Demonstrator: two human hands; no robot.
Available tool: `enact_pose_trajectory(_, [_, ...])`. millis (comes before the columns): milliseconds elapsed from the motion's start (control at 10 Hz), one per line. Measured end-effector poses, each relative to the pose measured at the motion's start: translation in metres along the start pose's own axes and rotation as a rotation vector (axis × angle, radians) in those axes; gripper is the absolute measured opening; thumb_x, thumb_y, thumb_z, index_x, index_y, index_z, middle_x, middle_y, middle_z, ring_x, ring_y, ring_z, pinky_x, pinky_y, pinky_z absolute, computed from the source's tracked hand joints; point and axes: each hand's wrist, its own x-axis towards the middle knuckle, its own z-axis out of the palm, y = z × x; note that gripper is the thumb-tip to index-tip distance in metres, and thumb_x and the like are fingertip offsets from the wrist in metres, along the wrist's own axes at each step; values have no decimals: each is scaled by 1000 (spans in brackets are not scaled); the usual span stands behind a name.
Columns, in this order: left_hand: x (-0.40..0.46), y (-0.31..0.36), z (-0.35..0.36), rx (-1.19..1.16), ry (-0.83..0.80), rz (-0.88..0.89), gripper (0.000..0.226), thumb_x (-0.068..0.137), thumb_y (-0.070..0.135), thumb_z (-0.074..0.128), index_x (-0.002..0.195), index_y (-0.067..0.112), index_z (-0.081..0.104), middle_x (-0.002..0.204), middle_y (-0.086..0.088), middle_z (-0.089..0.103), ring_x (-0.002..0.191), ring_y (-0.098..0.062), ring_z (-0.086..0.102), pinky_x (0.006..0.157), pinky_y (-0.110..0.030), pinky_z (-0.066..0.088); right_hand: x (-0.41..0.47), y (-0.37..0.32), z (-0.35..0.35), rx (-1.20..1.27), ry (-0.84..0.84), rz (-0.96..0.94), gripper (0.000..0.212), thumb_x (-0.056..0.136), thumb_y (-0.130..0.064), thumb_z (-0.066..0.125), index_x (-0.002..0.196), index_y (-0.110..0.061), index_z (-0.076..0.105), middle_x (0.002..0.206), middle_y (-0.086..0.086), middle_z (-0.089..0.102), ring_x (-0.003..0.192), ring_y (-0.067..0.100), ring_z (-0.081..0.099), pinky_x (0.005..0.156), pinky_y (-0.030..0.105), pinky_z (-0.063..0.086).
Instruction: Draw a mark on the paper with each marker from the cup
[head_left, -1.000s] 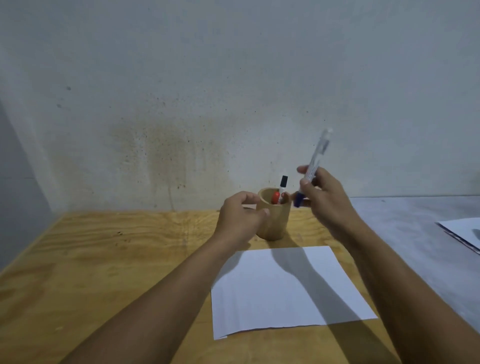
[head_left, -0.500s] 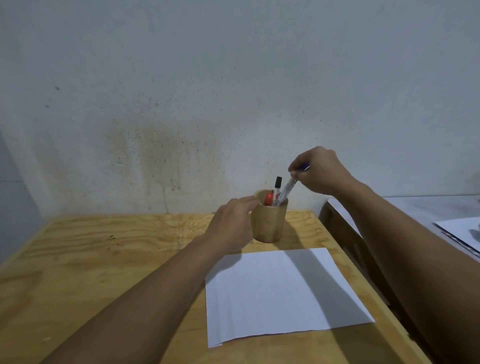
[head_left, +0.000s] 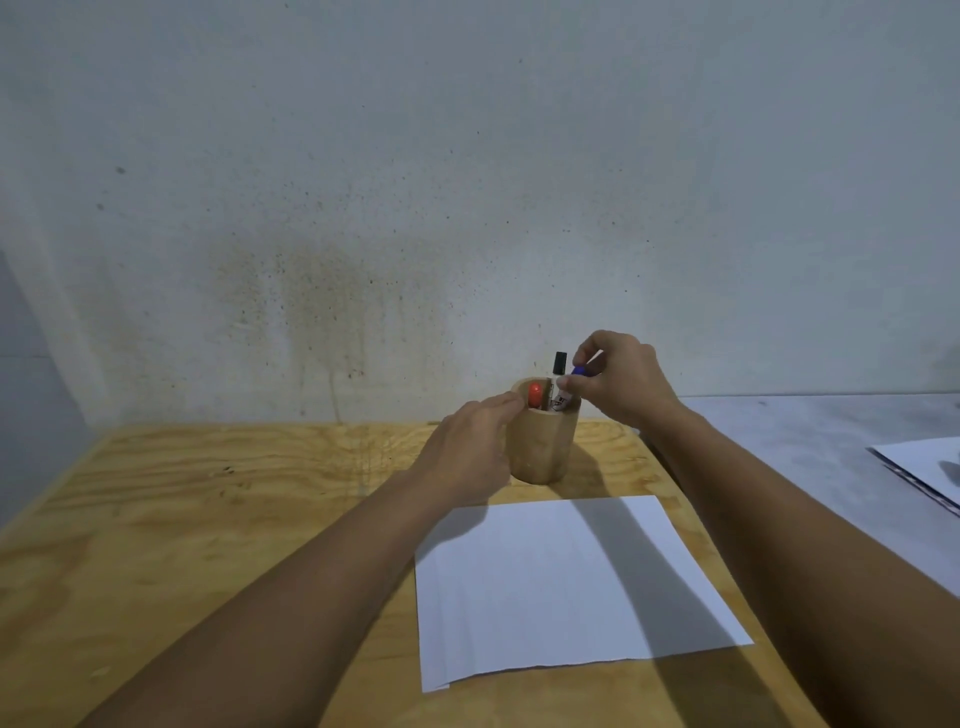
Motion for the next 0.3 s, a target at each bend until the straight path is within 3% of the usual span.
enact_pose_trajectory(100, [-2,0,-2,-21,-35,-6,73,75,-7,49,139,26,39,141,-2,50,96,-27,60,76,-44,54,-4,1,1,61,-7,36,30,77,-29,80,94,-12,63,82,5,71,68,13,65,62,31,55])
enact_pose_trajectory(200, [-5,-6,-2,-27,-45,-20,72,79,-5,50,144,22,33,153,2,35,130,-27,45,100,-44,45,-9,0,0,87,-10,54,33,79,-29,78,103,-12,61,88,7,71,73,17,67,65,32,54])
enact_pose_trajectory(300, [-13,-12,-7,-8,0,-95,70,83,2,53,147,17,28,158,1,24,143,-21,27,114,-38,29,-18,3,-1,101,86,83,42,79,-32,77,112,-14,57,96,1,65,88,23,64,72,33,50])
